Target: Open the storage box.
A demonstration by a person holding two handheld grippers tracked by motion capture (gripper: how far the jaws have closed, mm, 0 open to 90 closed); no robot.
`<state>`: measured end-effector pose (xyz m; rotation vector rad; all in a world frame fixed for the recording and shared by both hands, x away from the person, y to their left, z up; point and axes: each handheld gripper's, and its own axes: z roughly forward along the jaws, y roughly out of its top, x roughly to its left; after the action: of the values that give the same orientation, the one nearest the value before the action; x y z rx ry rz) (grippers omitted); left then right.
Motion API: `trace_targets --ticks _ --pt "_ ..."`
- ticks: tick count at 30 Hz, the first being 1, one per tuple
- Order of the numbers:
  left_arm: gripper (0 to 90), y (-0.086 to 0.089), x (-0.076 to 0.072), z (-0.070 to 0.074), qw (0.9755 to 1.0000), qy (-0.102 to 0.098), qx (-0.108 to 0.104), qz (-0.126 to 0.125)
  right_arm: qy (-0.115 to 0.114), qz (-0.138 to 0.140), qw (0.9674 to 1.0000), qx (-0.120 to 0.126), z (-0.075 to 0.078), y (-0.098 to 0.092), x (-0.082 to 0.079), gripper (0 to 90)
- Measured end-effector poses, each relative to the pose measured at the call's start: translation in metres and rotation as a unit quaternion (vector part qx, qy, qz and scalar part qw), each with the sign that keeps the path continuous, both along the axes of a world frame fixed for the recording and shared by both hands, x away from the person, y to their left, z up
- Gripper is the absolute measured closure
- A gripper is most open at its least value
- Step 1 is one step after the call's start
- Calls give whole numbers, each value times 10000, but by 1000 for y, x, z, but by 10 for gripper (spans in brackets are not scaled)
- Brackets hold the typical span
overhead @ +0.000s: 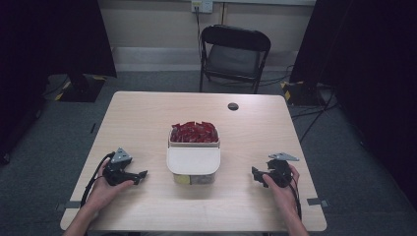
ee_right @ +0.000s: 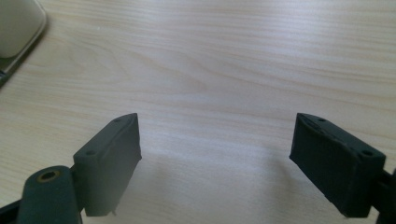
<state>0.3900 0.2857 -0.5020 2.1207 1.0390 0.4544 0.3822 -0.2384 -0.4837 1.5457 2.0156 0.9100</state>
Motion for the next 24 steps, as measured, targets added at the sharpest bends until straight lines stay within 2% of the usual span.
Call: trace_targets --ticks 3,7,16,19,24 --pt "135 0 0 0 10000 0 -4 2 54 86 9999 124 4 2 -3 147" --pt "135 0 0 0 10000 -1 -15 7 -27 295 9995 139 9 8 -7 147" --pt "135 0 0 0 10000 0 0 -1 -173 546 9984 -38 20 25 -15 146" --pt "135 0 0 0 10000 -1 -5 1 -176 630 9978 38 24 29 -18 145" --pt "135 0 0 0 10000 0 2 -3 -308 858 9958 112 32 39 -26 146"
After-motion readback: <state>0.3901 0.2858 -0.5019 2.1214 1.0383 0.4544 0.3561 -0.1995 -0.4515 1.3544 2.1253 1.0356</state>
